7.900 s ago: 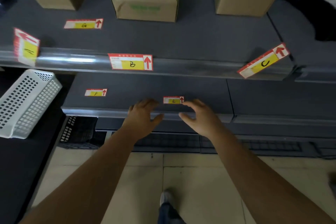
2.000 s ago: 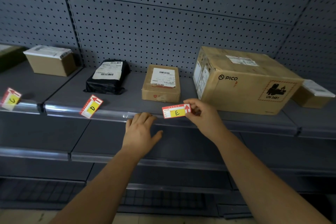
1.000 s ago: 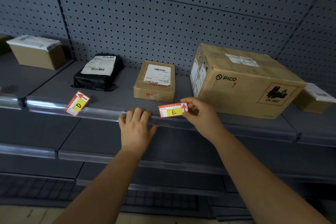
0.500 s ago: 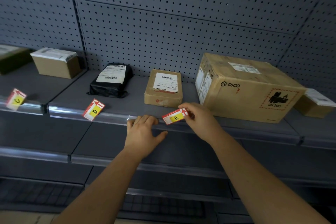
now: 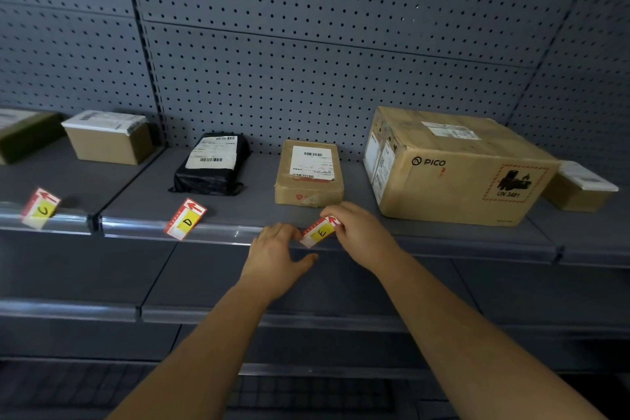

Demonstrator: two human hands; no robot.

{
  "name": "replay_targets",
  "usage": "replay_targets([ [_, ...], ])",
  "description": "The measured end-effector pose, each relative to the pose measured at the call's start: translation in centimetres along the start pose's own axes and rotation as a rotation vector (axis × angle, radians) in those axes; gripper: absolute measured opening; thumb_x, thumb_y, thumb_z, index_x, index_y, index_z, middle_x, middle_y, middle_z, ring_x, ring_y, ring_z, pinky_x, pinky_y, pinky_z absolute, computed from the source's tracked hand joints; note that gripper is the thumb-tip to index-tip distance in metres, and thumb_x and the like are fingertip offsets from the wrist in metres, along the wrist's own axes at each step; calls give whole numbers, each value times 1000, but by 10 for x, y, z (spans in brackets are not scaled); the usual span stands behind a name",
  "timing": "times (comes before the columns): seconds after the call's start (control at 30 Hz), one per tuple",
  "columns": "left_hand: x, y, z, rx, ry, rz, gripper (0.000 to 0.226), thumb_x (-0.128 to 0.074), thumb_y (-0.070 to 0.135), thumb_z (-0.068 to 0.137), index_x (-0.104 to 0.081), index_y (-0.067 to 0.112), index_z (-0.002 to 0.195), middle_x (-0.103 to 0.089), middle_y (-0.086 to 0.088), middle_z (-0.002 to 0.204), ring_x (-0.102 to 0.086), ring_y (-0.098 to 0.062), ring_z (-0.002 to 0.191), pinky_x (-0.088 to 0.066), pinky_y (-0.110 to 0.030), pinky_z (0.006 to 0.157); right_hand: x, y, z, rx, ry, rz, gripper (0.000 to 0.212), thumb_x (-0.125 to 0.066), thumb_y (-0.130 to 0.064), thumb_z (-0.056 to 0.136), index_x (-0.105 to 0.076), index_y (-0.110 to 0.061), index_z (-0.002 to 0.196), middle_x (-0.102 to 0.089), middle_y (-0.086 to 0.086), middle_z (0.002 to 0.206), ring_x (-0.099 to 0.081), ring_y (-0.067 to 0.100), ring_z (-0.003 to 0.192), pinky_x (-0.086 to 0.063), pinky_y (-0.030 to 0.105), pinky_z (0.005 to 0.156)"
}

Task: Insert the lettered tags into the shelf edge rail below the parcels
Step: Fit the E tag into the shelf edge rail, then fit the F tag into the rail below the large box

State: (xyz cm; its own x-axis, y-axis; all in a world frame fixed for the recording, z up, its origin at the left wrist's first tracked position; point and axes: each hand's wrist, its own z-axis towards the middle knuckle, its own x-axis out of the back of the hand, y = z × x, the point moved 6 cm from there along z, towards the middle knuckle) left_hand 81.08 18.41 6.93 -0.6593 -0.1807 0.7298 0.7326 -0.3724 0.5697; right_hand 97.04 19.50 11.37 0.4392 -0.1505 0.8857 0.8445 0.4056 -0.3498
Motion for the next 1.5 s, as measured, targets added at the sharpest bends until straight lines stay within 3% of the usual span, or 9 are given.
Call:
replay_targets([
  [0.3,3,-2,-1,-18,-103,0,44,-69,47,76,-54,27,113,-55,8,114,-46,-11,106,-40,-31,95,10,3,-22,-140,62,114,59,-58,-1,89,-45,-24,142,-47,0,134,-48,14,120,-41,30,103],
  [0.6,17,1,-37,-158,-93,110,45,-61,45,83,-55,24,122,-54,5,122,-47,-18,115,-37,-35,98,-1,-14,-91,-231,96,103,41,-64,-26,89,-56,-24,129,-55,-4,118,-49,3,102,-46,27,91],
  [0.83,60,9,-89,-197,-77,174,47,-56,49,86,-53,26,127,-48,8,132,-38,-14,127,-26,-35,103,-2,-60,-128,-169,59,50,47,-58,-48,89,-54,-27,131,-55,-9,121,-49,7,114,-44,29,95],
  [1.1,101,16,-173,-113,-97,187,55,-45,61,84,-53,26,125,-49,9,129,-41,-14,123,-29,-35,101,-16,-103,-182,-122,19,89,54,-55,-56,88,-50,-29,135,-49,-7,134,-42,12,125,-39,32,102],
  [1.27,136,-14,-245,-8,-89,215,61,-40,65,79,-58,23,118,-55,4,124,-49,-19,117,-39,-41,97,-52,-158,-206,-37,-24,171,51,-59,-52,88,-53,-26,131,-52,-6,128,-46,13,119,-42,32,97],
  [1.4,180,-42,-291,39,-61,266,55,-45,62,83,-56,25,122,-51,6,130,-43,-16,123,-30,-37,101,-80,-218,-208,46,-41,204,49,-58,-54,87,-57,-25,127,-56,-5,122,-51,15,115,-45,34,96],
  [1.5,218,-70,-307,64,5,281,57,-41,63,81,-56,26,122,-52,8,128,-43,-15,122,-32,-37,99,-98,-264,-195,98,-56,180,52,-56,-56,87,-56,-25,129,-55,-6,126,-50,14,117,-44,35,98],
])
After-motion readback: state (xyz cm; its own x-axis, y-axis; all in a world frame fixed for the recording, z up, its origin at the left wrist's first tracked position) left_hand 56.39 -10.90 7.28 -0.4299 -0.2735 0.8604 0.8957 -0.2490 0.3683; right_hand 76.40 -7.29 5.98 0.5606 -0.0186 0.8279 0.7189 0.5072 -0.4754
